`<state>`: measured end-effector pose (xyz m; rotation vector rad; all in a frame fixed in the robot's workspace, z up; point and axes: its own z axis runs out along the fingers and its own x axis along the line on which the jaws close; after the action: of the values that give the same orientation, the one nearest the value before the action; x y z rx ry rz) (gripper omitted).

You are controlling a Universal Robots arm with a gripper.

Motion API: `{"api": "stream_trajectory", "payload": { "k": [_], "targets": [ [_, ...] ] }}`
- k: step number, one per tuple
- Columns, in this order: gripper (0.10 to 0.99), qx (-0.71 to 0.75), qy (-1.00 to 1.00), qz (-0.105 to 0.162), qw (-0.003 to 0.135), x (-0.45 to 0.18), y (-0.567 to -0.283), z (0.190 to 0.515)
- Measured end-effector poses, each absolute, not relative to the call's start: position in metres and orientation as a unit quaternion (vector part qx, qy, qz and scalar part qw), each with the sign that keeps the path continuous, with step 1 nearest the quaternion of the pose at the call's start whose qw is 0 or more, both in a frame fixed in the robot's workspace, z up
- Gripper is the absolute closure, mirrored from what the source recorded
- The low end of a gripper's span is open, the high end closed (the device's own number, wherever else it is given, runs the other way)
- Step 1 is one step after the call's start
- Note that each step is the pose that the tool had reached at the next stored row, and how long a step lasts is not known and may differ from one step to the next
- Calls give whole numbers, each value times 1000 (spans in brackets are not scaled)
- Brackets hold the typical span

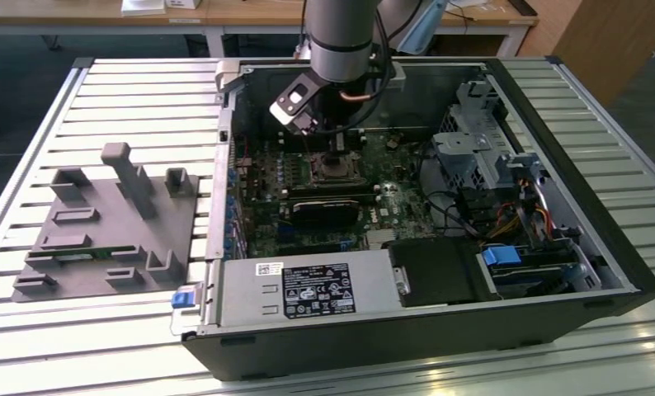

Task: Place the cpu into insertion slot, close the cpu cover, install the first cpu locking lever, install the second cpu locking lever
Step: 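Install the first cpu locking lever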

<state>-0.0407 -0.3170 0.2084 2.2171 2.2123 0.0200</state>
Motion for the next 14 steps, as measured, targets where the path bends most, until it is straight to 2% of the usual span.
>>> {"api": "stream_trajectory", "payload": {
  "k": [14],
  "targets": [
    [980,708,706,6,5,-41,-317,233]
  ]
}}
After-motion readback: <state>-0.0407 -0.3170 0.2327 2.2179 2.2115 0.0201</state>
